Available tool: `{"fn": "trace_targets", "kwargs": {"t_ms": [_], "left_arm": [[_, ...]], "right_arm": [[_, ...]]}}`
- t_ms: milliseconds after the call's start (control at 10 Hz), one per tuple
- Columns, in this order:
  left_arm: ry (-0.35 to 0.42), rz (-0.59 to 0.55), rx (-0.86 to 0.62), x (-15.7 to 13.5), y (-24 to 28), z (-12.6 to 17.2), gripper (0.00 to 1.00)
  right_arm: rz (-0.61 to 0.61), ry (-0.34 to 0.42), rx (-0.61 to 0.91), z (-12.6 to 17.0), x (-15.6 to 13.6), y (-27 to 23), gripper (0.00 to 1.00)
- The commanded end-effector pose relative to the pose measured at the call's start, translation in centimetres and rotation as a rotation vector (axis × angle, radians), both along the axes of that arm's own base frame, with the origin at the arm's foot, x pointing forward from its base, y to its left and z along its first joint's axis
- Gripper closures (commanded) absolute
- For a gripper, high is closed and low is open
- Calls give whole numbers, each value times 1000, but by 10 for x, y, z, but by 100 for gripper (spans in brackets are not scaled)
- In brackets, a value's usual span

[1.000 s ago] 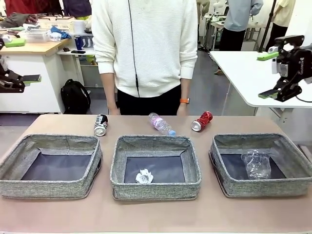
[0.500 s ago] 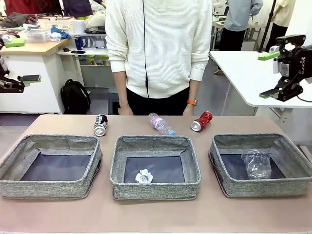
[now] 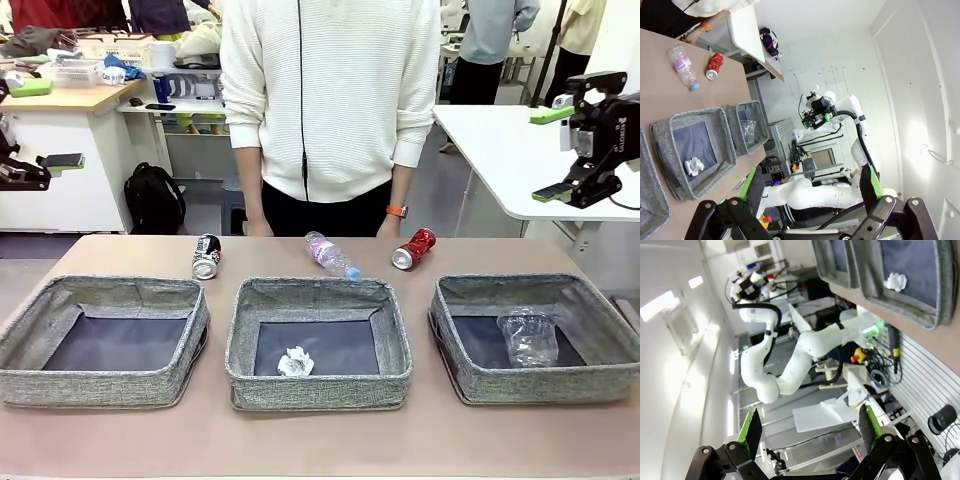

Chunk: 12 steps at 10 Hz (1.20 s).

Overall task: Sort the waste into the appropriate baskets.
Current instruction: Pick up the waste item pointed out by the person.

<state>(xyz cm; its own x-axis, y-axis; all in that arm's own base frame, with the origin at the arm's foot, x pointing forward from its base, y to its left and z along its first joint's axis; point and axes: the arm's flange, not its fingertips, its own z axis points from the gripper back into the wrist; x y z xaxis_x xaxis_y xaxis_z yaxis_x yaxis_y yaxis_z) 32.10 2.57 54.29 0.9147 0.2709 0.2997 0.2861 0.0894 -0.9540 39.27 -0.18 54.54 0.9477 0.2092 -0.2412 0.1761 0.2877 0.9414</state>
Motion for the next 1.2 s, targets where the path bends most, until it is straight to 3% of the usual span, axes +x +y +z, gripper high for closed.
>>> {"fn": "trace_targets", "kwargs": {"t_ms": [0,1100], "left_arm": [[-2,-10,2,-2,0,1,0],[-2,-10,2,-2,0,1,0]], "right_arm": [[11,11,-11,3,0,-2,0],[11,11,-11,3,0,-2,0]]}}
